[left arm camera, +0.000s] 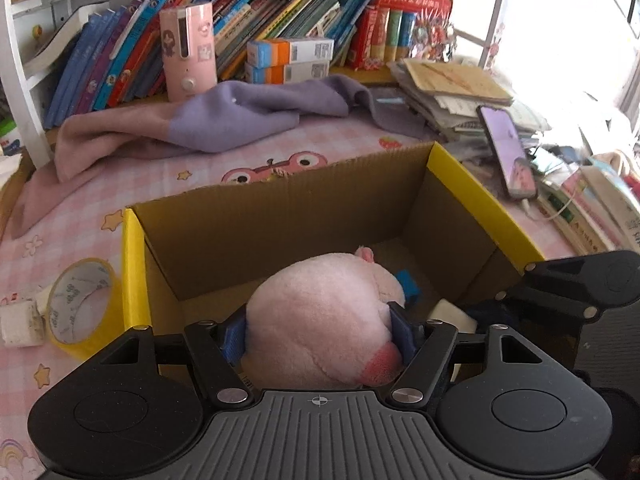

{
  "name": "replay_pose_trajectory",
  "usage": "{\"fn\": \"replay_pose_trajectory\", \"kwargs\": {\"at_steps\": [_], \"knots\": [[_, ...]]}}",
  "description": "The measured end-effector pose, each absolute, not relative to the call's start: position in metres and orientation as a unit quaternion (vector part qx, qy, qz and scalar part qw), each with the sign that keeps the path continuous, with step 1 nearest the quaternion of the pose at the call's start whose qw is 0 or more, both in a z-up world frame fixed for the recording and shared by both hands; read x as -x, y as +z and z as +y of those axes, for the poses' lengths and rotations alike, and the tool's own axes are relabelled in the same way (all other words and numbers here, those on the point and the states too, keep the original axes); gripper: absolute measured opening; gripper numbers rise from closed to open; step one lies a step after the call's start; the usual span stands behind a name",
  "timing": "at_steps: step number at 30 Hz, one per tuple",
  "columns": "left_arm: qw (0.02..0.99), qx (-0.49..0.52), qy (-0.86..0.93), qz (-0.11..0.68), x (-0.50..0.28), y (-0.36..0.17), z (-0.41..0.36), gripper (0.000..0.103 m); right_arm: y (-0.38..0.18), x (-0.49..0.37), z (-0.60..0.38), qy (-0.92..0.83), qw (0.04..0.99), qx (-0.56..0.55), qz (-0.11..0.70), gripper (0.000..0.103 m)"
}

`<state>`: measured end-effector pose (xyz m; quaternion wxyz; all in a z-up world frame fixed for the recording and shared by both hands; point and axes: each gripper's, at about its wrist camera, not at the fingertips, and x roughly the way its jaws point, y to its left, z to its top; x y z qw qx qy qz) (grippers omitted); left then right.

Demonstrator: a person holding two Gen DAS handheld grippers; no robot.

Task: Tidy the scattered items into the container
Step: 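Open both tools to drop the plush and sponge block into the box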

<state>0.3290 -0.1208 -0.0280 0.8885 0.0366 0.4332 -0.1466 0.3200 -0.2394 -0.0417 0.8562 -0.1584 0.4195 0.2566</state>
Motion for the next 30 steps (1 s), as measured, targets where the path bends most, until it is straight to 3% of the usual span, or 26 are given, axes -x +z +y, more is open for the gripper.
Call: {"fn": "replay_pose_trajectory", "kwargs": {"at_steps": [6,12,16,30], "knots": [[0.887,-0.041,-0.143,0.438,-0.328,-0.029,-0.123,0.075,-0.040,-0.323,-0.241,0.269,0.854,0.153,0.418,0.048],[0.891,-0.047,-0.142,0.429,-0.321,-0.027,-0.125,0.079,-0.037,-0.320,-0.242,0.271,0.861,0.144,0.405,0.057],[0.902,-0.041,-0.138,0.408,-0.314,-0.016,-0.119,0.087,-0.028,-0.311,-0.243,0.270,0.876,0.130,0.378,0.078],[0.931,0.007,-0.122,0.345,-0.262,0.016,-0.087,0.089,0.004,-0.268,-0.239,0.214,0.920,0.105,0.311,0.078]]}}
